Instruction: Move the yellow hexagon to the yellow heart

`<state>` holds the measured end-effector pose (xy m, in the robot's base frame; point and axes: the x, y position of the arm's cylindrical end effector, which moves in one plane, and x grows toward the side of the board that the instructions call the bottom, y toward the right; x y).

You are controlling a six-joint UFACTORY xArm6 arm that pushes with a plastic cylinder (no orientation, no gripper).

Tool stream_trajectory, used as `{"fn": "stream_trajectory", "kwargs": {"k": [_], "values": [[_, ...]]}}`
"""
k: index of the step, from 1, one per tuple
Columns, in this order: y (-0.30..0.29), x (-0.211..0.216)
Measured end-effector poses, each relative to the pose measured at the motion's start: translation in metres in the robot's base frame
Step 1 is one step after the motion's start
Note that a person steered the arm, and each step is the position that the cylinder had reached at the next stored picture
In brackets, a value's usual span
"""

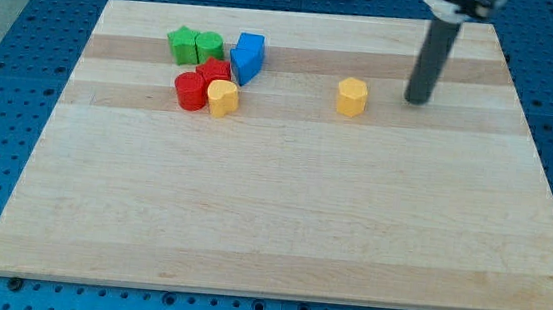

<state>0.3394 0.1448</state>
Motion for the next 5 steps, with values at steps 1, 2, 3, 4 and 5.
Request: {"fn": "stream_trajectory", "kwargs": {"k": [1,2,3,4,5], "values": [[-0.057,-0.004],[-0.098,0.014],[-0.064,0.010],[-0.014,0.014],[-0.009,0.042]]}}
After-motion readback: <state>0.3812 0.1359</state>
